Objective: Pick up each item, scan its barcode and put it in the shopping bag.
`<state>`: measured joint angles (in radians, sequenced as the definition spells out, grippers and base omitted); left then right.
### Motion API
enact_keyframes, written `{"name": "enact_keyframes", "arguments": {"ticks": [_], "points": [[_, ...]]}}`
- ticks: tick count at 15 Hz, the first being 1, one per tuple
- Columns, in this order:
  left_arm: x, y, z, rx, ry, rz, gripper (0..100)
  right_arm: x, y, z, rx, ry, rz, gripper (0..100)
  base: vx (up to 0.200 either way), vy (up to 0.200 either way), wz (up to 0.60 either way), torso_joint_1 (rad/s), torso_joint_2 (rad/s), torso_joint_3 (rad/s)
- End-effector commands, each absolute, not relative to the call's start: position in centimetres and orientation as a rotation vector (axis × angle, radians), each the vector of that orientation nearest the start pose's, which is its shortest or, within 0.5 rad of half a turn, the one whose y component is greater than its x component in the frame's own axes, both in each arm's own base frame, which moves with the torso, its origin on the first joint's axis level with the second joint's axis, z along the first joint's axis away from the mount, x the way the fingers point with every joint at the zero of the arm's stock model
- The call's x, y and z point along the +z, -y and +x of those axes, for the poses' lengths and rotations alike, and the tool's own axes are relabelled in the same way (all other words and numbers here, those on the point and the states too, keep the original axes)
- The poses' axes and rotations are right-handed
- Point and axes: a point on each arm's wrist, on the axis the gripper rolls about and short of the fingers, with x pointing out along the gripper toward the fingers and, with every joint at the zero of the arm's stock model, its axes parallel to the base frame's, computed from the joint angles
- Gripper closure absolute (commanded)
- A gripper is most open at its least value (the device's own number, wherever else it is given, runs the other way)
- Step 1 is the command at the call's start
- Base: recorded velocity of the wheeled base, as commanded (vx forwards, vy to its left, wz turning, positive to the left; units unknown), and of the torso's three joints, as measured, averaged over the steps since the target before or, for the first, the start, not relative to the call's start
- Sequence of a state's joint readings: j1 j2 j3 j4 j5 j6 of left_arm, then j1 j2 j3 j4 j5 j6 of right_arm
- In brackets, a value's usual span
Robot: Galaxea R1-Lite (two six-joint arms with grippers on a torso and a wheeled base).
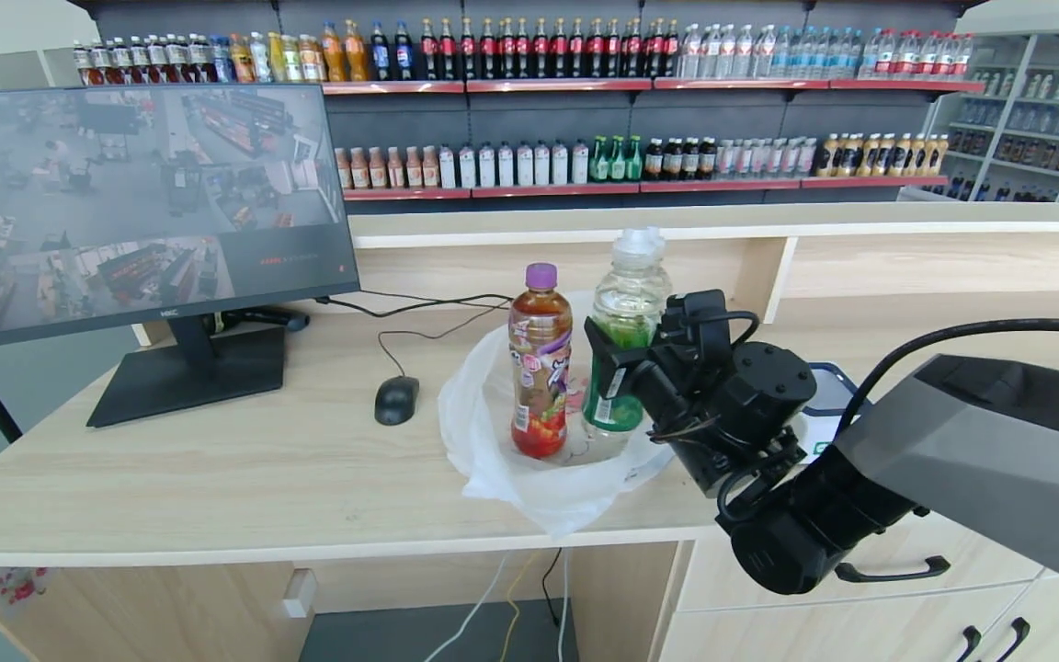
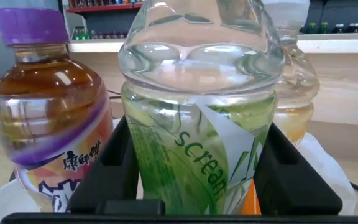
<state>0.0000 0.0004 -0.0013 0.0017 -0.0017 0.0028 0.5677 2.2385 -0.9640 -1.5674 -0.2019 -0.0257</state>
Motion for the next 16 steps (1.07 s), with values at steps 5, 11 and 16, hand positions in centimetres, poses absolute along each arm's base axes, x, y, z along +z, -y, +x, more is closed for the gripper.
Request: {"name": "enact_keyframes", "arguments": {"ticks": [5, 11, 16], "points": [[7.6, 0.0, -2.3, 0.0, 0.0, 0.003, 0, 9.8, -21.8, 34.7, 0.365, 0.222, 0.063, 100, 0.0, 0.0, 0.0, 0.0, 0.0, 0.0], [7.6, 0.0, -2.3, -0.002, 0.0, 0.003, 0, 9.0, -21.5, 34.2, 0.366, 0.186, 0.048, 100, 0.0, 0.0, 0.0, 0.0, 0.0, 0.0], [7.6, 0.0, -2.3, -0.002, 0.0, 0.003, 0, 8.8, -21.4, 34.1, 0.366, 0.178, 0.045, 100, 0.0, 0.0, 0.0, 0.0, 0.0, 0.0]]}}
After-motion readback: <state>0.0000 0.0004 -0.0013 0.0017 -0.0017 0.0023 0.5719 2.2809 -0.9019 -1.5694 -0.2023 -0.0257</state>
